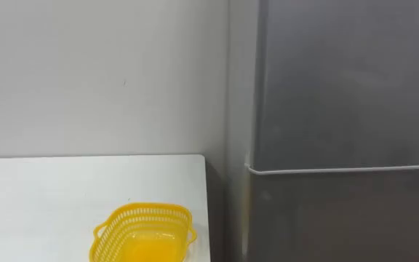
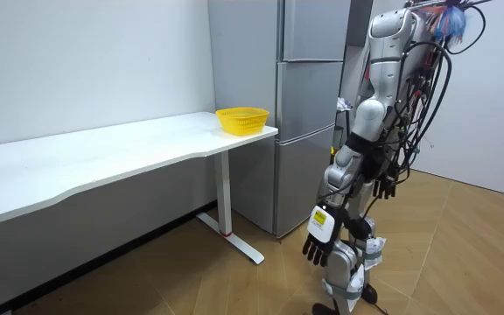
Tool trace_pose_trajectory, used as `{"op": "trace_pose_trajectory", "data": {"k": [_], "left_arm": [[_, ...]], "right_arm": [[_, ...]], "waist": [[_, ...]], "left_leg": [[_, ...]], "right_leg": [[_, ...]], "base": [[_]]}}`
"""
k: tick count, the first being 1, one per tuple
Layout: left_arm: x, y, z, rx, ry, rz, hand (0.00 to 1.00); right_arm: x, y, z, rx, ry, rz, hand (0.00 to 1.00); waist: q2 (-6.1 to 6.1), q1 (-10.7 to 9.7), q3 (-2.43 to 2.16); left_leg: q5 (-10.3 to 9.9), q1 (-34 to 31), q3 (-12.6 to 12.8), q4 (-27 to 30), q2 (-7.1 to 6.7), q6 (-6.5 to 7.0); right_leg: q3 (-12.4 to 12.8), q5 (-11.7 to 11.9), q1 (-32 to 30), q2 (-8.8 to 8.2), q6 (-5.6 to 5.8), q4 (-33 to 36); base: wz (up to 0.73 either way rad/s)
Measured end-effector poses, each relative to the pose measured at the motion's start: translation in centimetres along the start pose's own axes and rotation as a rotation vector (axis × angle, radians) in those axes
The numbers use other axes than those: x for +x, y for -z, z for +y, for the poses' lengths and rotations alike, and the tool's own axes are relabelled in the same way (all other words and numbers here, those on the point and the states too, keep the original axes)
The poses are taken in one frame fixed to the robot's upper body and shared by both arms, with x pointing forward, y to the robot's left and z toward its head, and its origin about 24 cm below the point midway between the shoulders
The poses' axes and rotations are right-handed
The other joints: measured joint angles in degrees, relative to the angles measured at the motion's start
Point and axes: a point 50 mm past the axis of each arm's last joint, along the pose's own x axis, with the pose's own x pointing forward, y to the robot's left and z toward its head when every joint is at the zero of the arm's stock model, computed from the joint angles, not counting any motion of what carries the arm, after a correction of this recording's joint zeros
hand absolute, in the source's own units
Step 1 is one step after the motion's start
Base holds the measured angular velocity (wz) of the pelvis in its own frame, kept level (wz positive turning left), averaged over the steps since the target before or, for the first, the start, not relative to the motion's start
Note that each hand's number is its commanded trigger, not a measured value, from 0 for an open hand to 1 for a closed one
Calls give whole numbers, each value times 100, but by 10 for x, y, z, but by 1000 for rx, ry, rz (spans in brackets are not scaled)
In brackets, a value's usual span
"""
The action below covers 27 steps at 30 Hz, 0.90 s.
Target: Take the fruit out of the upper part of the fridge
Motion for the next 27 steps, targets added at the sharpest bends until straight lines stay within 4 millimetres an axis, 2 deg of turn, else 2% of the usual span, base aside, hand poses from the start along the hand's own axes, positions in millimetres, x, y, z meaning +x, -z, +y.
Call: {"op": "trace_pose_trajectory", "data": {"k": [20,27], "left_arm": [[0,1,1,-8,-15,-1,0],[0,-1,2,-96,-50,-9,0]], "right_arm": [[0,-1,-2,33,32,-4,0],[0,-2,-2,26,32,-5,0]], "waist": [[-22,-8,1],[-49,-6,-5]], "left_leg": [[-1,15,-14,5,-17,4],[-8,5,-13,1,-28,15]], "right_leg": [[11,-25,-13,-16,12,13],[-27,-31,-10,-43,22,1]], "base": [[0],[0]]}}
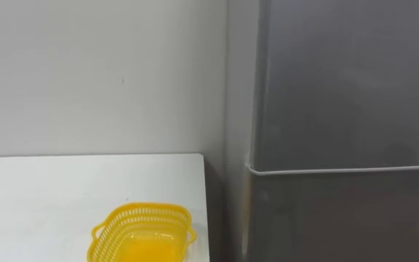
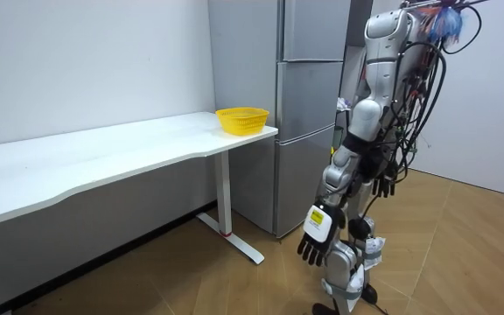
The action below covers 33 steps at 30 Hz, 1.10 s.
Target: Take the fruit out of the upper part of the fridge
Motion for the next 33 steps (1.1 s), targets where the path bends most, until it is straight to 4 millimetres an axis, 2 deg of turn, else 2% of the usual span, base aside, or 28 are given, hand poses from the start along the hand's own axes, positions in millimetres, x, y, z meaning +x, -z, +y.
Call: {"op": "trace_pose_trajectory", "data": {"k": [7,11,17,18,19,20,22,26,29,31,33], "left_arm": [[0,4,6,-284,-40,24,0],[0,-5,16,-404,-102,-15,0],[-10,-41,51,-677,-291,-188,0],[-15,-49,62,-725,-348,-238,0],[-20,-59,73,-770,-409,-286,0],[-23,-63,78,-793,-442,-307,0],[-37,-76,98,-876,-573,-394,0],[-63,-92,123,-982,-749,-534,0],[-95,-102,148,-1093,-892,-673,0],[-124,-106,167,-1210,-1012,-802,0],[-144,-106,177,-1276,-1077,-888,0]], "right_arm": [[0,-2,-4,31,51,-13,0],[0,-5,-7,53,81,-41,0],[-1,-13,-15,114,116,-95,0],[-2,-16,-18,130,131,-109,0],[-2,-17,-21,134,152,-120,0],[-2,-17,-22,134,161,-124,0],[-3,-19,-25,137,184,-151,0],[-4,-21,-25,158,196,-175,0],[-4,-19,-25,158,203,-193,0],[-4,-16,-24,168,210,-189,0],[-3,-13,-23,167,206,-180,0]], "waist": [[35,66,0],[46,57,-2],[88,62,-3],[95,86,-7],[156,126,-33],[154,149,-32],[179,202,-35],[191,273,-40],[182,345,-38],[195,331,-38],[178,352,-23]], "left_leg": [[-15,-4,9,-4,-12,21],[-14,-48,4,-3,-13,21],[-14,-55,2,-2,-10,21],[-13,-82,11,-3,-9,21],[-13,-82,16,-10,-10,21],[-13,-80,15,-10,-11,21],[-12,-81,2,-12,-13,22],[-13,-96,-9,-9,-21,22],[-14,-80,-1,-22,-11,21],[-14,-48,-6,-43,-14,21],[-13,2,-4,-50,-17,22]], "right_leg": [[-9,-2,-2,2,9,-17],[-73,-2,-44,-6,10,-2],[-47,0,-50,8,9,-2],[-44,2,-82,8,6,3],[-31,8,-90,8,7,1],[-12,9,-88,7,8,-1],[13,25,-79,11,15,3],[11,24,-92,7,16,0],[0,23,-88,20,15,-3],[-2,22,-76,17,16,-3],[11,20,-64,15,19,8]], "base": [[0],[3],[0],[-4],[-5],[0],[-3],[0],[0],[0],[-5]]}}
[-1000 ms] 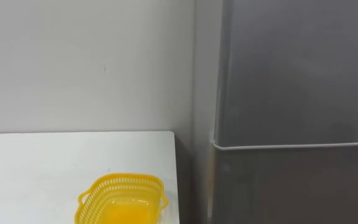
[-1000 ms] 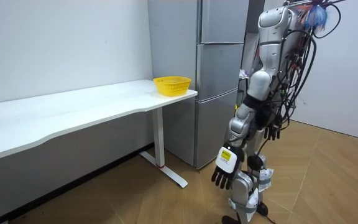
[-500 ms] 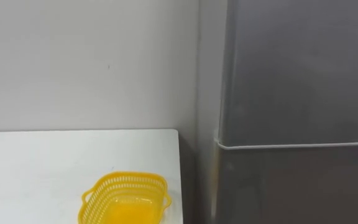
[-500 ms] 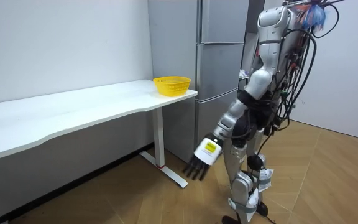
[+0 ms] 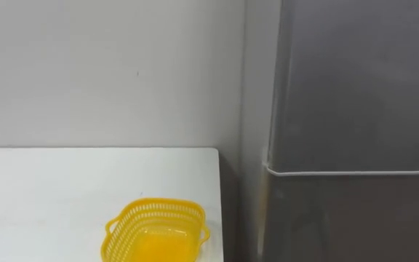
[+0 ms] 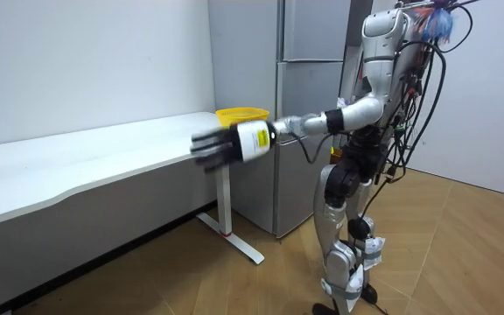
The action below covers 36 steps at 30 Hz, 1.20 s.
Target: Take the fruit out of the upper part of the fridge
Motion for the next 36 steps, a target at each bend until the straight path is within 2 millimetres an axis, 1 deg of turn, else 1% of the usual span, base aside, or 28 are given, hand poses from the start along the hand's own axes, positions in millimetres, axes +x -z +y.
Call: {"op": "trace_pose_trajectory", "data": {"k": [1,2,3,4,5,6,7,8,10,11,13,14,16,17,18,19,20,21,22,24,27,31,34,36], "left_arm": [[0,-14,2,-55,-18,-45,0],[0,-21,3,-83,-19,-69,0],[-1,-32,3,-132,-16,-110,0],[-2,-41,3,-166,-9,-138,0],[-3,-45,3,-182,-4,-151,0],[-5,-55,2,-219,11,-179,0],[-9,-66,-1,-264,40,-205,0],[-11,-71,-2,-287,59,-215,0],[-20,-84,-10,-352,161,-237,0],[-23,-86,-12,-358,188,-245,0],[-36,-95,-23,-385,326,-273,0],[-40,-97,-27,-391,364,-276,0],[-57,-106,-42,-422,521,-296,0],[-62,-111,-45,-438,563,-309,0],[-72,-121,-50,-476,639,-340,0],[-81,-130,-56,-505,724,-372,0],[-85,-134,-59,-518,768,-383,0],[-95,-139,-64,-539,854,-398,0],[-104,-142,-68,-554,935,-402,0],[-114,-143,-74,-561,1041,-407,0],[-129,-147,-81,-548,1179,-430,0],[-137,-153,-87,-539,1288,-465,0],[-140,-159,-88,-548,1329,-493,0],[-145,-165,-86,-563,1374,-525,0]], "right_arm": [[-1,4,2,-2,-6,4,0],[-1,4,2,-3,-9,3,0],[-1,8,3,-5,-16,8,0],[-2,10,3,-9,-26,13,0],[-2,11,4,-11,-30,15,0],[-2,12,5,-14,-46,17,0],[-2,13,6,-15,-55,22,0],[-2,14,7,-17,-60,26,0],[-2,16,8,-18,-75,37,0],[-3,15,9,-17,-80,36,0],[-2,14,10,-18,-110,32,0],[-2,12,10,-19,-114,30,0],[-1,3,10,-26,-122,4,0],[-1,0,10,-31,-126,-2,0],[0,-6,10,-46,-130,-15,0],[0,-10,9,-60,-127,-26,0],[0,-11,9,-66,-127,-30,0],[0,-14,9,-76,-127,-40,0],[0,-15,10,-80,-128,-45,0],[1,-16,10,-80,-130,-50,0],[1,-17,10,-81,-140,-47,0],[1,-16,12,-88,-157,-29,0],[1,-19,12,-90,-160,-26,0],[2,-21,12,-94,-161,-25,0]], "waist": [[13,3,-2],[7,-14,2],[10,-11,0],[9,-10,3],[12,-19,1],[22,-39,-7],[6,-64,0],[2,-65,3],[-19,-69,24],[-2,-84,21],[-8,-146,31],[-7,-164,32],[-6,-222,49],[-17,-256,55],[-46,-357,73],[-55,-383,88],[-50,-408,91],[-69,-437,85],[-76,-474,89],[-77,-540,90],[-70,-565,82],[-60,-640,76],[-51,-695,72],[-53,-783,73]], "left_leg": [[0,-7,-2,-2,0,0],[0,-15,-3,-5,-1,0],[-1,-20,-6,-7,-3,0],[-1,-32,-17,-8,-4,1],[-1,-38,-38,-7,-5,1],[-1,-55,-66,1,-8,1],[0,-64,-68,17,-7,1],[0,-63,-73,26,-8,1],[0,-59,-105,43,-17,2],[0,-65,-124,44,-18,2],[0,-107,-170,58,-21,2],[0,-120,-178,61,-22,2],[1,-163,-188,104,-22,2],[1,-172,-188,119,-21,2],[1,-185,-193,129,-24,2],[2,-190,-188,129,-25,2],[2,-193,-167,129,-24,2],[2,-192,-150,126,-24,3],[2,-193,-138,125,-24,3],[2,-218,-124,123,-24,3],[4,-266,-93,134,-19,3],[5,-238,-64,135,-18,3],[4,-253,-63,135,-19,3],[4,-272,-67,135,-20,3]], "right_leg": [[15,-2,4,2,1,-6],[21,-2,2,2,1,-5],[27,-3,-3,0,2,-5],[17,-3,-6,0,3,-5],[13,-3,-5,0,3,-6],[8,-3,-6,-1,2,-7],[6,-1,-6,1,1,-12],[3,-1,2,1,0,-10],[-10,-1,24,-6,1,-10],[-17,-1,26,-6,1,-13],[-67,-2,10,-12,3,-13],[-75,-3,4,-13,3,-14],[-73,-2,-20,-11,1,-12],[-73,-1,-21,-10,0,-10],[-85,-1,-20,-12,0,-7],[-80,-1,-26,-13,0,-6],[-72,-1,-31,-12,0,-9],[-57,-1,-36,-10,0,-11],[-50,-1,-37,-10,1,-15],[-39,-2,-66,-8,1,-20],[15,2,-150,0,-5,-12],[10,5,-147,-3,-7,-15],[18,5,-145,-6,-7,-24],[12,4,-142,-8,-7,-23]], "base": [[-5],[0],[0],[0],[7],[8],[7],[5],[5],[7],[10],[7],[2],[5],[0],[0],[-5],[-6],[-5],[-5],[-8],[-4],[0],[3]]}}
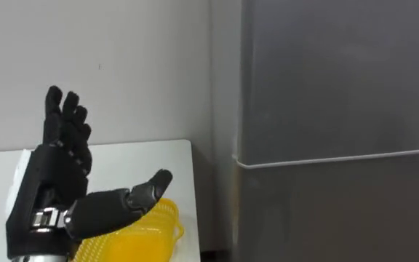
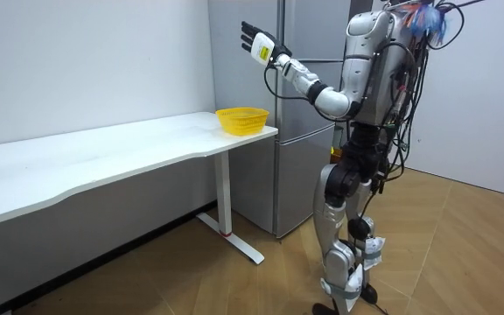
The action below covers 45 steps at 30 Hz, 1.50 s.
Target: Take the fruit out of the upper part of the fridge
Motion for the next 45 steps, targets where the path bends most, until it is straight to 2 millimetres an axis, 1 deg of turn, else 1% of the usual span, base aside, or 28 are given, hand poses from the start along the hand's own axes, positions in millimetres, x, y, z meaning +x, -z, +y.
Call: {"op": "trace_pose_trajectory", "data": {"k": [3,7,11,13,16,18,23,29,41,45], "left_arm": [[0,-1,-8,-42,61,7,0],[5,0,-18,-92,139,21,0],[9,-2,-23,-96,188,18,0],[13,-4,-27,-98,221,11,0],[16,-5,-30,-99,255,1,0],[16,-6,-31,-100,267,0,0],[16,-4,-31,-99,271,13,0],[15,-4,-32,-100,276,18,0],[15,-3,-36,-109,297,28,0],[24,-9,-40,-101,322,-3,0]], "right_arm": [[0,-2,0,-2,-1,0,0],[0,-1,0,-5,-2,2,0],[0,1,1,-6,-5,13,0],[0,3,2,-15,-9,24,0],[0,6,2,-25,-21,35,0],[0,6,3,-27,-32,38,0],[0,6,4,-43,-44,38,0],[0,6,4,-43,-45,39,0],[0,5,4,-45,-48,48,0],[0,6,4,-49,-59,59,0]], "waist": [[-8,-69,6],[-7,-99,15],[37,-112,-11],[52,-112,-3],[93,-117,-10],[112,-131,-13],[122,-191,0],[109,-216,38],[103,-230,37],[96,-223,32]], "left_leg": [[0,12,8,4,0,0],[0,-12,31,12,3,0],[0,-6,77,14,6,0],[0,-10,91,13,9,0],[0,-2,123,13,12,0],[0,13,162,12,15,0],[0,73,235,-2,21,-1],[0,80,241,-4,20,-1],[0,53,305,-9,28,-1],[0,22,331,-8,29,-1]], "right_leg": [[-10,0,-2,-1,0,-8],[-1,-1,-28,2,2,-7],[7,-1,-36,3,2,0],[39,0,-47,4,2,9],[66,1,-48,8,0,8],[89,1,-46,11,0,10],[153,1,-22,18,0,9],[158,1,-24,18,1,7],[210,4,-95,29,-4,23],[249,8,-150,33,-4,40]], "base": [[3],[0],[-3],[0],[-5],[-8],[-7],[-1],[-2],[-6]]}}
